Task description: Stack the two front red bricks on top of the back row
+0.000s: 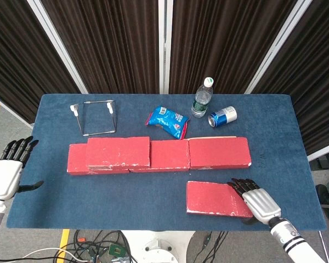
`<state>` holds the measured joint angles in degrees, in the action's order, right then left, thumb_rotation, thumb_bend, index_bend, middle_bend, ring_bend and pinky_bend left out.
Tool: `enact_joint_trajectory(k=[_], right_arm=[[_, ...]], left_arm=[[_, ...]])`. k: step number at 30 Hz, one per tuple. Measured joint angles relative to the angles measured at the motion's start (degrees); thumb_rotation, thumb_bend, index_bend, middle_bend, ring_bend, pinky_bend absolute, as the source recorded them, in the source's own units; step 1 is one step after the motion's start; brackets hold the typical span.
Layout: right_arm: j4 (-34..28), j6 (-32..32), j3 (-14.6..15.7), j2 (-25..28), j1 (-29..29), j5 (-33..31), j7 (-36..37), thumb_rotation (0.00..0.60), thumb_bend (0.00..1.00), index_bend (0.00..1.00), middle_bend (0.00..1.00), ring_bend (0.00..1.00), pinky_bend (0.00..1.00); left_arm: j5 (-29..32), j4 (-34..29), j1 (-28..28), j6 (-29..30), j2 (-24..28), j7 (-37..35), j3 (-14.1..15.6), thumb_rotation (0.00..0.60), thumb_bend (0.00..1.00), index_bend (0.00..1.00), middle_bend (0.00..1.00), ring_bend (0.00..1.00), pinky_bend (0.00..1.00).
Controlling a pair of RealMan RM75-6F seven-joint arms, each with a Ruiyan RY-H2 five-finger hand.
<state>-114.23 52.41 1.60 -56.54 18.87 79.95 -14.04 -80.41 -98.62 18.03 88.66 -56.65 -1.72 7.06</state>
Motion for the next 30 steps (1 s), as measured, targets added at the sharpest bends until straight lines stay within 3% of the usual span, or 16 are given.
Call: enact_joint_trajectory(k=[11,21,30], right_arm=[[1.8,0.4,-1.2,-5.8,1.9,-4.9,-2.3,0.6,0.0,0.0,0.0,0.0,0.0],[1.8,-7.3,-2.9,-6.4,7.2,-11.9,2.8,0.6,0.0,0.0,0.0,0.0,0.0],[2.8,-6.4,-3.0,-8.4,8.8,-14.8,2.8,0.6,0.0,0.0,0.0,0.0,0.0]], left_arm=[[-1.1,3.5,-3.3,0.2,-0.8,-5.9,-3.2,0.6,0.03,0.0,0.0,0.0,0.0],[-3.5,5.2,-4.8,-0.6,-0.6,-9.0,-4.9,0.6,0.03,0.0,0.0,0.0,0.0],[-3.9,5.6,-6.1,-1.4,-0.7,-11.1,-6.2,0.6,0.03,0.0,0.0,0.0,0.0]])
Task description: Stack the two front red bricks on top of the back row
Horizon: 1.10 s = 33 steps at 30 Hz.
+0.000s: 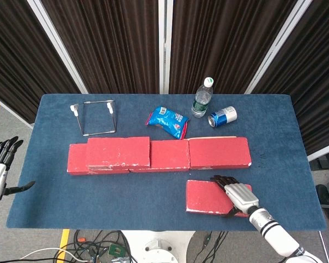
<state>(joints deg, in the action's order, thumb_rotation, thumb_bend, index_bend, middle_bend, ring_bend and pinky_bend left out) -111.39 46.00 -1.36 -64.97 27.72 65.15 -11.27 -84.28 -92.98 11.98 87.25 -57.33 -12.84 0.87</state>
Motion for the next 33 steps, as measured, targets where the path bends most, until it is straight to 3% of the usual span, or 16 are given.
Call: enact_joint_trajectory(k=[14,27,33], right_arm=[[0.2,0.0,1.1,-0.5,2.2,-4.6,-1.2,0.6,0.0,0.0,0.02,0.0,0.0],[0.3,1.1,2.1,-0.6,2.7,-4.5,-1.3,0.6,0.02,0.0,0.13,0.0,0.0],[0.3,1.9,2.4,-0.7,2.8,-4.3,-1.4,0.6,0.05,0.0,0.17,0.03,0.06]], left_arm=[[-1.2,-0.2,-1.2,-1.3,0.1,-0.9,-1.0,0.6,0.03,0.0,0.0,0.0,0.0],[-1.4,-1.0,-1.6,-3.1,0.5,-1.4,-1.8,0.6,0.03,0.0,0.0,0.0,0.0],[-1.5,-0.9,-1.9,-3.4,0.5,-2.0,-2.1,0.6,0.03,0.0,0.0,0.0,0.0]])
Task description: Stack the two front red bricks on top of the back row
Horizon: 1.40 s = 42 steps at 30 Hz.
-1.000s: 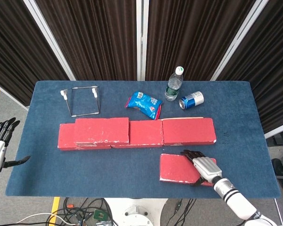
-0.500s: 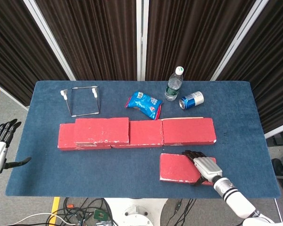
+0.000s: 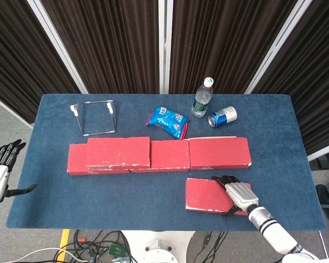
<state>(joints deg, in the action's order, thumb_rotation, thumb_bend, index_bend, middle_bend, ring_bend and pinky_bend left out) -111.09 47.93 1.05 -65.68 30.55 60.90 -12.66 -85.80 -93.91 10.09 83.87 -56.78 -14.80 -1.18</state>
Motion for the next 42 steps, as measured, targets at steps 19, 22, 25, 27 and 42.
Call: enact_joint_trajectory(k=[19,22,25,27,42], right_arm=[[-2.2,4.4,-0.3,2.4,-1.3,4.4,1.2,0.6,0.1,0.0,0.22,0.15,0.24],[-3.8,4.6,-1.3,5.2,-0.7,5.4,1.4,0.6,0.1,0.0,0.22,0.15,0.23],[-5.1,4.0,-3.6,8.8,1.1,5.7,1.5,0.6,0.1,0.0,0.22,0.15,0.24],[-5.2,2.9,-5.4,11.0,3.2,5.5,1.4,0.6,0.1,0.0,0.21,0.15,0.26],[10.1,-14.0,-12.5,9.7,16.1,2.6,8.7,0.6,0.1,0.0,0.23,0.17,0.28]], left_arm=[[-0.5,-0.3,-0.6,-0.7,0.4,-0.6,-0.6,0.6,0.03,0.0,0.0,0.0,0.0],[-0.7,-0.6,-0.6,-0.6,0.6,-0.8,-0.8,0.6,0.03,0.0,0.0,0.0,0.0],[-0.7,-0.8,-0.6,-0.8,0.7,-0.9,-1.0,0.6,0.03,0.0,0.0,0.0,0.0],[-0.7,-0.9,-0.5,-0.9,0.7,-0.8,-1.0,0.6,0.03,0.0,0.0,0.0,0.0],[0.2,-0.9,0.0,-3.2,0.2,-1.5,-1.4,0.6,0.03,0.0,0.0,0.0,0.0]])
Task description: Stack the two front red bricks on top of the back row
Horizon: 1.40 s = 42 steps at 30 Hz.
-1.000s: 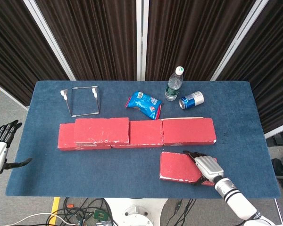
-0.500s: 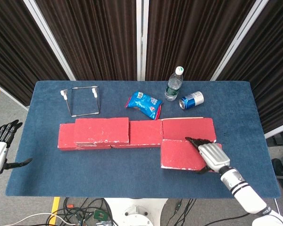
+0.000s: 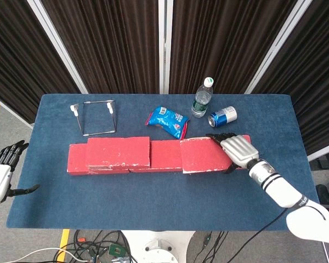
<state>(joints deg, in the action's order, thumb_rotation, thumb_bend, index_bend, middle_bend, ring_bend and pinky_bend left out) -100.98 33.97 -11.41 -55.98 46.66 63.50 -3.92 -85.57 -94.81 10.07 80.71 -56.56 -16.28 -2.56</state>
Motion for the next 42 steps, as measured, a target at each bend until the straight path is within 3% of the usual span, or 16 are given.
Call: enact_joint_trajectory(k=[8,15,28,42], right_arm=[[10.1,-8.3,-1.7,-6.5,4.0,1.4,10.2,0.6,0.1,0.0,0.23,0.17,0.28],[12.9,-12.0,-2.6,-10.1,7.0,3.0,14.0,0.6,0.1,0.0,0.23,0.17,0.26],[15.1,-12.8,-1.6,-13.9,11.5,0.1,12.8,0.6,0.1,0.0,0.22,0.15,0.21],[15.2,-8.6,2.5,-15.5,15.6,-10.7,5.5,0.6,0.1,0.0,0.21,0.15,0.2]], left_arm=[[0.6,0.1,0.9,-1.7,-0.6,-0.2,-0.5,0.6,0.03,0.0,0.0,0.0,0.0],[1.3,0.2,1.1,-2.6,-0.6,-0.2,-0.6,0.6,0.03,0.0,0.0,0.0,0.0],[-0.1,1.0,0.7,-2.1,-0.7,0.1,0.1,0.6,0.03,0.0,0.0,0.0,0.0],[-0.7,2.3,0.7,-2.4,-1.0,-1.8,0.5,0.6,0.03,0.0,0.0,0.0,0.0]])
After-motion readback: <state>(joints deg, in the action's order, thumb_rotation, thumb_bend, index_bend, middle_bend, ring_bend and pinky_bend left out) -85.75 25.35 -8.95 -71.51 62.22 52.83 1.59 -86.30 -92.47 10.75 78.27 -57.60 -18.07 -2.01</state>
